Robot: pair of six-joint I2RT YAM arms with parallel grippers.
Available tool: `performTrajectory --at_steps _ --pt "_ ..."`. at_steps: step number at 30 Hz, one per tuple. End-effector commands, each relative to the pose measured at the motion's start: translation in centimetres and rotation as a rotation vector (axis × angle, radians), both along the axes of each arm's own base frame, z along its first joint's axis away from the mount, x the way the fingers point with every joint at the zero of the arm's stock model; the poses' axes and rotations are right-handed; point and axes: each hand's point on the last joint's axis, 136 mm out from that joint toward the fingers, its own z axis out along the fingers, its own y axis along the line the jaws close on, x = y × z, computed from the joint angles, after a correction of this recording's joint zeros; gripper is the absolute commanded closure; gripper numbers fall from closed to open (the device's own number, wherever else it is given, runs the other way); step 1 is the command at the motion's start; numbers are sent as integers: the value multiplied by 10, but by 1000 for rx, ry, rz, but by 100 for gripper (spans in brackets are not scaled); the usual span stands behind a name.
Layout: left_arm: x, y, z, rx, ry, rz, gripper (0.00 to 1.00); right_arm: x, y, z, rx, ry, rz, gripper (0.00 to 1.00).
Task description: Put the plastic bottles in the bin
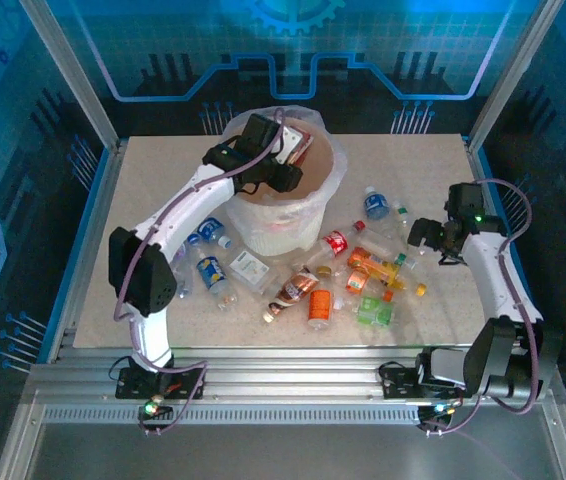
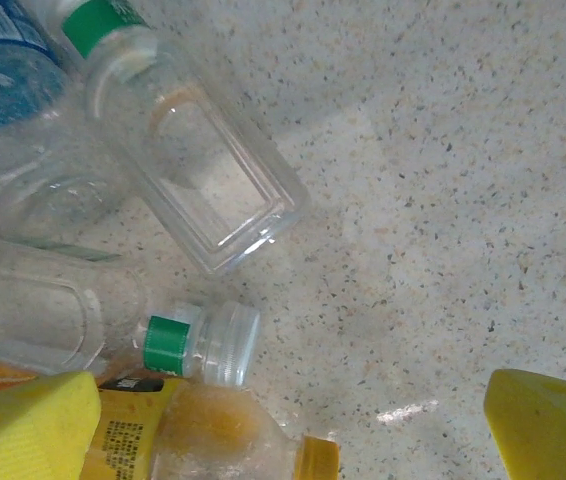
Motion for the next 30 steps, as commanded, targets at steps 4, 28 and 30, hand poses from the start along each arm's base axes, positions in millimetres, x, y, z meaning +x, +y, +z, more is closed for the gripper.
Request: performTrajectory --at_steps 4,28,30 --pt "3 1 4 25 -10 6 18 8 -4 -8 62 8 -13 0" --pt "-72 49 215 -294 -385 128 1 0 8 24 95 -83 31 0" --pt "-86 63 223 -326 -419 162 1 -1 7 26 85 -93 28 0"
